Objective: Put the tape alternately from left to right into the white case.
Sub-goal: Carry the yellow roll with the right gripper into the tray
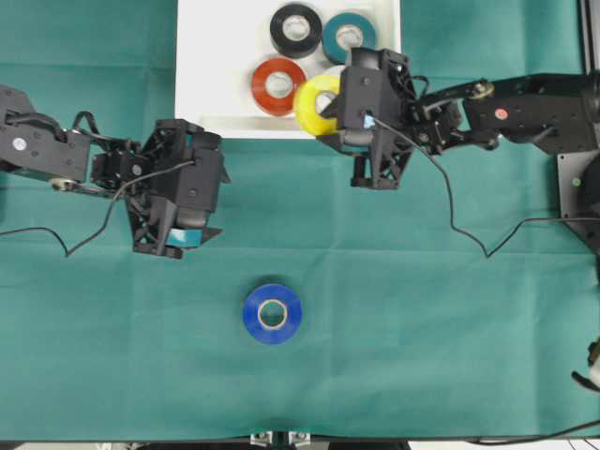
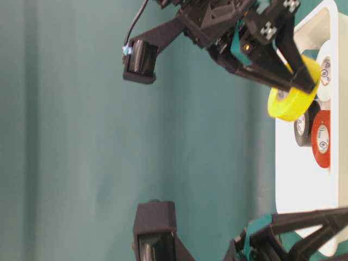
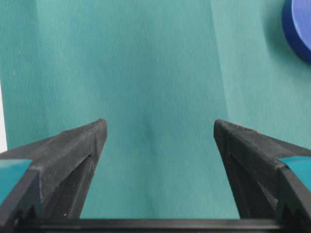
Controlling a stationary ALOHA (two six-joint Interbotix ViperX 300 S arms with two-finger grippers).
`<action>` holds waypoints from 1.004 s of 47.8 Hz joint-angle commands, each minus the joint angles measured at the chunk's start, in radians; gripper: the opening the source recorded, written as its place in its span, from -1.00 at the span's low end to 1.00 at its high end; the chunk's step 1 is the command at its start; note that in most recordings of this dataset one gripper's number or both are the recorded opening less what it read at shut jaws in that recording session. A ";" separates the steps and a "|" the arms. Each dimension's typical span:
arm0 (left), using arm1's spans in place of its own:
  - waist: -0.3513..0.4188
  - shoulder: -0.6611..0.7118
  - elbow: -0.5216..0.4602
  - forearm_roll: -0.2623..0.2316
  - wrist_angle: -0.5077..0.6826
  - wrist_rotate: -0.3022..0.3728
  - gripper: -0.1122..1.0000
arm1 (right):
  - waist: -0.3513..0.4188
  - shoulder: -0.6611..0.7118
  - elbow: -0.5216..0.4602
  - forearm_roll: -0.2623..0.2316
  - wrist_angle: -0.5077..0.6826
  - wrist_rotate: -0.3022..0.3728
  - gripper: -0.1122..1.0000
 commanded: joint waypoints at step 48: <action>-0.003 -0.123 0.106 0.000 -0.018 -0.002 0.47 | -0.063 0.238 -0.279 -0.005 -0.199 -0.069 -0.33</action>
